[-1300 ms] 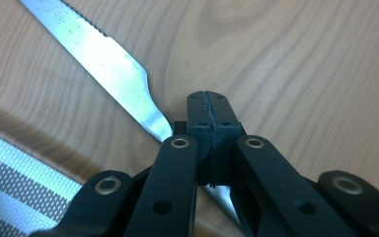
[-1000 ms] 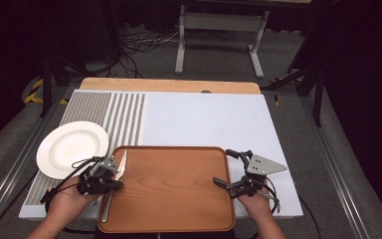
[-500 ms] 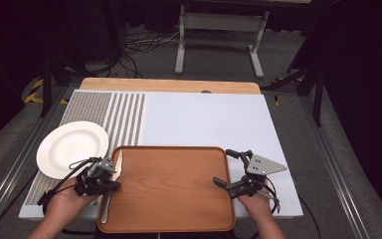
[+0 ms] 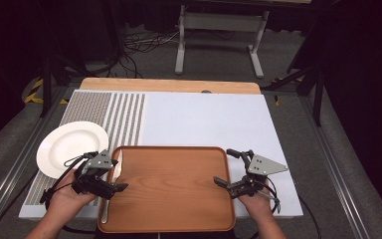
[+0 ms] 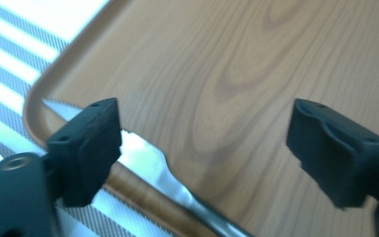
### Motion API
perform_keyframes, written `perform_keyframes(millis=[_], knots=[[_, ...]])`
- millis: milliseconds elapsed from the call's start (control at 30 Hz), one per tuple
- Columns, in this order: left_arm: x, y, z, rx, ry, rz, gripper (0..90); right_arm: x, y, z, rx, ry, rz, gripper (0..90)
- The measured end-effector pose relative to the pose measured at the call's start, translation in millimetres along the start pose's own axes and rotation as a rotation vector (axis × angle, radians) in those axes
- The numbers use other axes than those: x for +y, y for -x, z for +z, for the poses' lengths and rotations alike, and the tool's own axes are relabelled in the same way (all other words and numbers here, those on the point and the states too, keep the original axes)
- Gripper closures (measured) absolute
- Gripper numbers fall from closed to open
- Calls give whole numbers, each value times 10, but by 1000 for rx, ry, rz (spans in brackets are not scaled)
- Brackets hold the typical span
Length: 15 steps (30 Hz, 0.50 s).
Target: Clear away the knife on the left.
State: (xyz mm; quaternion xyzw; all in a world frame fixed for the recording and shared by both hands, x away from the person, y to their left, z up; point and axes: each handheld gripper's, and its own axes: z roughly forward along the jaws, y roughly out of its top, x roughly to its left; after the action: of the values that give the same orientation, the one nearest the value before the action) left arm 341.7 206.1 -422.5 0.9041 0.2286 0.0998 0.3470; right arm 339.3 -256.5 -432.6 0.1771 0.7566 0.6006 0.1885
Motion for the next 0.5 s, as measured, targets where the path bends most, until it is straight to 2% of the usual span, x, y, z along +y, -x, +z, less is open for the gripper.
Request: perform_keyframes(millis=[67,200,300,500], knots=[[1,7,-25,-8,41,3,101,0,1,-3,-1,-1,0,11],[-10,19,-113,7,165,14,39,5,3,-16,-4,4,-1,11],[-31,22,-177,-2,247,30,25,9,6,-25,-6,9,1,11],[-105,15,-226,-1,358,32,24,11,7,-27,-5,10,0,11]])
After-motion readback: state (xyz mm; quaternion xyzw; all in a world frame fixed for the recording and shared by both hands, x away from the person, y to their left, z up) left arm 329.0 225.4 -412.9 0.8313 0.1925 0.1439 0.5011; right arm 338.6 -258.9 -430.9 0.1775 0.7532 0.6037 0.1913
